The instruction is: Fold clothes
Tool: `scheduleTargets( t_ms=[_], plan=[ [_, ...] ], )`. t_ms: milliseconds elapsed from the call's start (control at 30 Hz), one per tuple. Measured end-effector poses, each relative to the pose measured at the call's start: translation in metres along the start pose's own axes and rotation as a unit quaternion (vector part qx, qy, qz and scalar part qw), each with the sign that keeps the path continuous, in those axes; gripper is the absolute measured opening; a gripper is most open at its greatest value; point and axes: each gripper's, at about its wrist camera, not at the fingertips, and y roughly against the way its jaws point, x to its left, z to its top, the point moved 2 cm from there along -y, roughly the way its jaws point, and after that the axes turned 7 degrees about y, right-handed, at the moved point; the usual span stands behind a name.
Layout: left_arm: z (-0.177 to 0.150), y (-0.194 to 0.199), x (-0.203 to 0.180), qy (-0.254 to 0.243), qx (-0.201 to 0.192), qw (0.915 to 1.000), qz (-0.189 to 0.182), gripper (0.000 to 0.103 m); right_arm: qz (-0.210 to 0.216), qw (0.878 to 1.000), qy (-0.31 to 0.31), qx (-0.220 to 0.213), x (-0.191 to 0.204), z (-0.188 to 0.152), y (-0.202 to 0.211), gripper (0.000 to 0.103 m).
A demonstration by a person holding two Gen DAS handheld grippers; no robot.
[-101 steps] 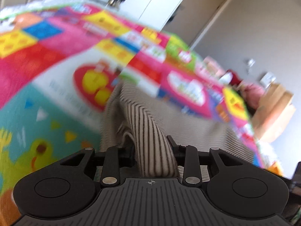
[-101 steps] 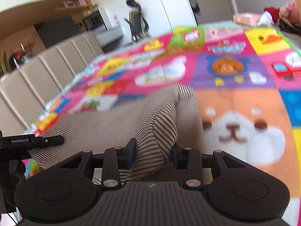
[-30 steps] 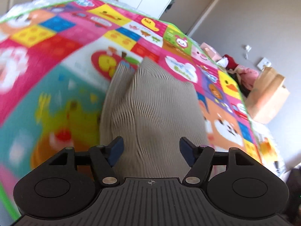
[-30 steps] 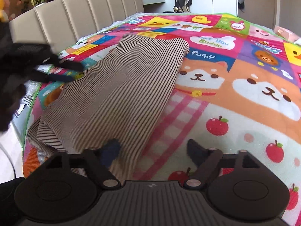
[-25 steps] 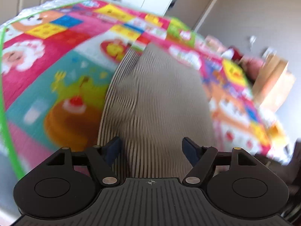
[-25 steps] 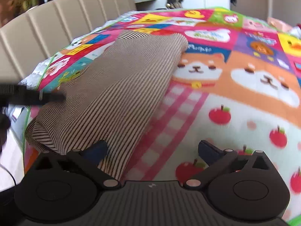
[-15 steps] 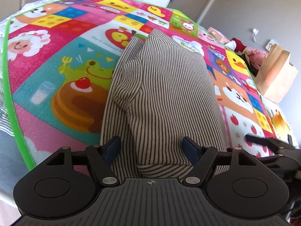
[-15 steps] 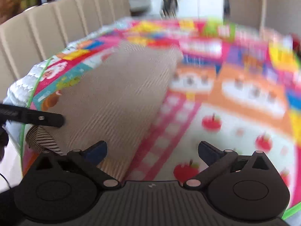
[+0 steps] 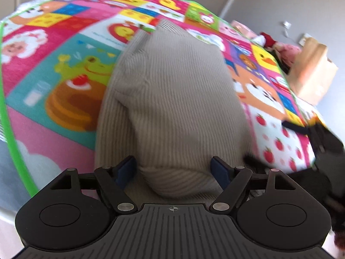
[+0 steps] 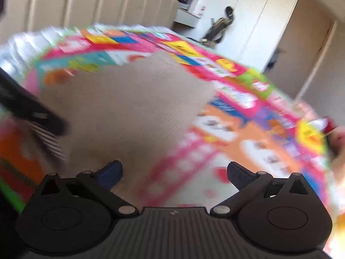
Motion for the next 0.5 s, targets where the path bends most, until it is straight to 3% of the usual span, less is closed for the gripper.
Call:
scheduleTargets(
  t_ms=[133, 333, 433, 500],
  plan=[
    [-0.011, 0.007, 0.000, -0.030, 0.011, 0.9995, 0.003, 0.082, 0.030, 0.999, -0.016, -0.031, 0.005, 0.010, 0.010, 0.103],
    [0.001, 0.024, 0.022, 0.000, -0.001, 0.9997, 0.025, 0.083, 0.073, 0.995, -0.024, -0.069, 0.018, 0.025, 0.021, 0.103],
    [0.007, 0.034, 0.030, -0.018, -0.018, 0.9960, 0.085, 0.094, 0.090, 0.994, 0.037, -0.040, 0.045, 0.016, 0.007, 0.103],
    [0.010, 0.040, 0.038, -0.027, -0.025, 0.9924, 0.117, 0.094, 0.101, 0.993, 0.052, -0.022, 0.051, 0.008, 0.003, 0.103]
  ],
)
